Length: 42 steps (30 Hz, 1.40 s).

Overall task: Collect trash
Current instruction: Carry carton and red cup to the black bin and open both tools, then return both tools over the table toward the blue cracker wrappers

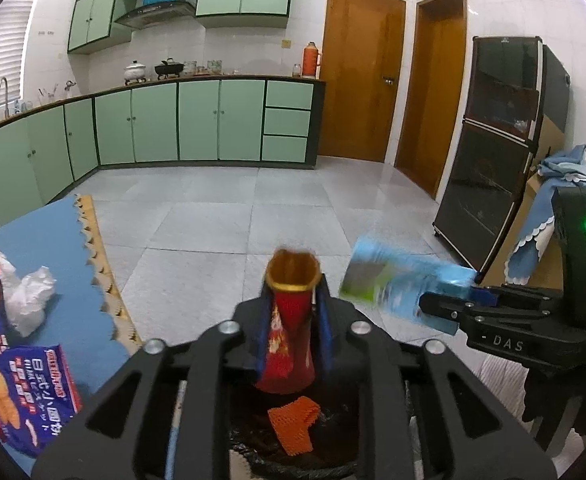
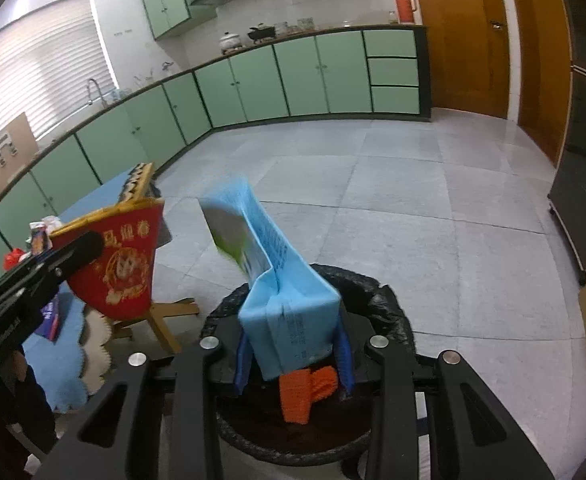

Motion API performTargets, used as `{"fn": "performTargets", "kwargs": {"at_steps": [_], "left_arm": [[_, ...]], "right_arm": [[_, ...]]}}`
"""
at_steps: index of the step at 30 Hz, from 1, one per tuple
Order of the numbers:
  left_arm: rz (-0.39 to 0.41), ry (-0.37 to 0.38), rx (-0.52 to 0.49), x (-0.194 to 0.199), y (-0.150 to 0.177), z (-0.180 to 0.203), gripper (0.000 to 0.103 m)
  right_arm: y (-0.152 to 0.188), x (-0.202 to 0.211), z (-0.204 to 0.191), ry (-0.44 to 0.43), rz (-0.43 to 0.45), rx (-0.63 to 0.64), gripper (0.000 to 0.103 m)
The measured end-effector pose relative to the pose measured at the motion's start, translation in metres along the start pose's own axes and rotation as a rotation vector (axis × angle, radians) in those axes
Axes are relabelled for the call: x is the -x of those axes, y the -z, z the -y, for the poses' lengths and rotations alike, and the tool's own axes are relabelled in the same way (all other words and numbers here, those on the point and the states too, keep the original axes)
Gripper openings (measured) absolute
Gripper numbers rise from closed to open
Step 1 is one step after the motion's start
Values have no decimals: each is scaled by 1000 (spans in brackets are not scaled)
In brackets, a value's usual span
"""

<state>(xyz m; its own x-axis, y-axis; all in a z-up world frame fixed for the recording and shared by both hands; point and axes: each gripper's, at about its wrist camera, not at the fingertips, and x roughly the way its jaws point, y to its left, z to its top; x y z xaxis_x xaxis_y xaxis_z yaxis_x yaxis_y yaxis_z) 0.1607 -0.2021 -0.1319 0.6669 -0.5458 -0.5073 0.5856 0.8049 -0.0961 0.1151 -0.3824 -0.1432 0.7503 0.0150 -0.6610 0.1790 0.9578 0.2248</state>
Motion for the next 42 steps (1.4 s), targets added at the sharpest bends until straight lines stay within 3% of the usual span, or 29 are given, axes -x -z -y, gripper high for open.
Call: {"fn": "performTargets", "kwargs": {"at_steps": [1, 11, 16, 22, 32, 42], "left_arm": [[2, -1, 3, 1, 0, 2, 38], [37, -21, 30, 21, -7, -10, 47], [63, -76, 58, 50, -6, -32, 60], [95, -229, 113, 99, 7, -81, 69], [85, -537, 199, 167, 48, -158, 71], [45, -648, 238, 194, 72, -193, 71]], "right_arm": [[-1, 0, 1, 4, 1, -4, 38], [-10, 11, -2, 12, 57, -13, 53], [-17, 23, -30, -29, 116, 30, 72], [-19, 21, -88, -151, 145, 111, 86], [8, -22, -202, -359, 61, 290, 87], [21, -65, -252, -472, -42, 341, 86]]}}
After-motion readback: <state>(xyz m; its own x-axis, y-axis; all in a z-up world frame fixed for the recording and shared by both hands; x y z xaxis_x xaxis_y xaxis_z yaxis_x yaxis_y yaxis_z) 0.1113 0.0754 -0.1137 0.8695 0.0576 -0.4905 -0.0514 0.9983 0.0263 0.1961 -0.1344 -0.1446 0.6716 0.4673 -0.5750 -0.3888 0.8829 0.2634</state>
